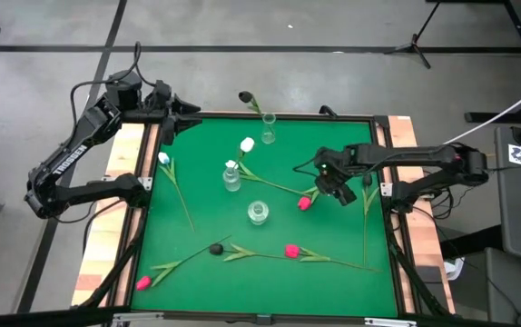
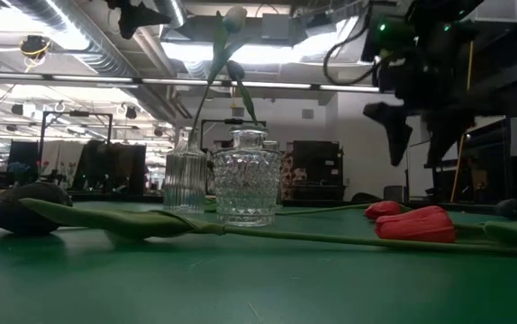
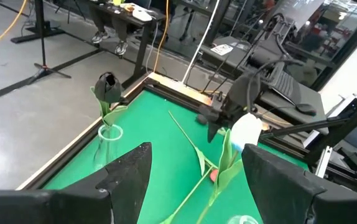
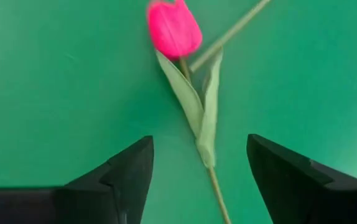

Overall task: Sort flowers into vase by color
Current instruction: Put the right white flower into the middle transparent vase

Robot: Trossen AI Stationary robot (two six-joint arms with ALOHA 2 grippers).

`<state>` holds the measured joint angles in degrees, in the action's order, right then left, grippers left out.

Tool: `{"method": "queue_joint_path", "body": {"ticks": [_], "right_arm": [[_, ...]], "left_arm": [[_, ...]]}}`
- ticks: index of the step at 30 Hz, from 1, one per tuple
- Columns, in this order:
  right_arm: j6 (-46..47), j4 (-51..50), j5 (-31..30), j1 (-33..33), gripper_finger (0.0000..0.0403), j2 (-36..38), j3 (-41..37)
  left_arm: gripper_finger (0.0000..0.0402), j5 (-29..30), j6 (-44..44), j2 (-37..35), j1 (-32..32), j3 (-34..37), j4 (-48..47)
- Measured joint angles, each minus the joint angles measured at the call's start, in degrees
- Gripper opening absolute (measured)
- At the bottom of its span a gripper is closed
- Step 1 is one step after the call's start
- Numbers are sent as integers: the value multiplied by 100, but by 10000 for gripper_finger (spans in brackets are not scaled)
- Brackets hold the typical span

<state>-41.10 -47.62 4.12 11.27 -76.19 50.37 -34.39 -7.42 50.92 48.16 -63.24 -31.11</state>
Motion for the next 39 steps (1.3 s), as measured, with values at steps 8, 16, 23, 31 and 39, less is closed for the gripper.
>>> {"method": "queue_joint_path", "body": {"ticks": [8,16,23,31,39], "right_arm": [[-272,171,-132,0,242,-733,0],[-245,510,282,0,242,-978,0],[-136,874,676,150,221,-669,0],[251,1088,984,727,209,-51,2],[751,1467,1156,981,211,200,4]], "left_arm": [[249,2,53,2,0,2,-3],[249,-573,630,22,131,2,-422],[249,-747,898,45,635,1,-710],[249,-930,1061,83,1102,285,-522],[249,-1046,234,79,1195,1766,440]]}}
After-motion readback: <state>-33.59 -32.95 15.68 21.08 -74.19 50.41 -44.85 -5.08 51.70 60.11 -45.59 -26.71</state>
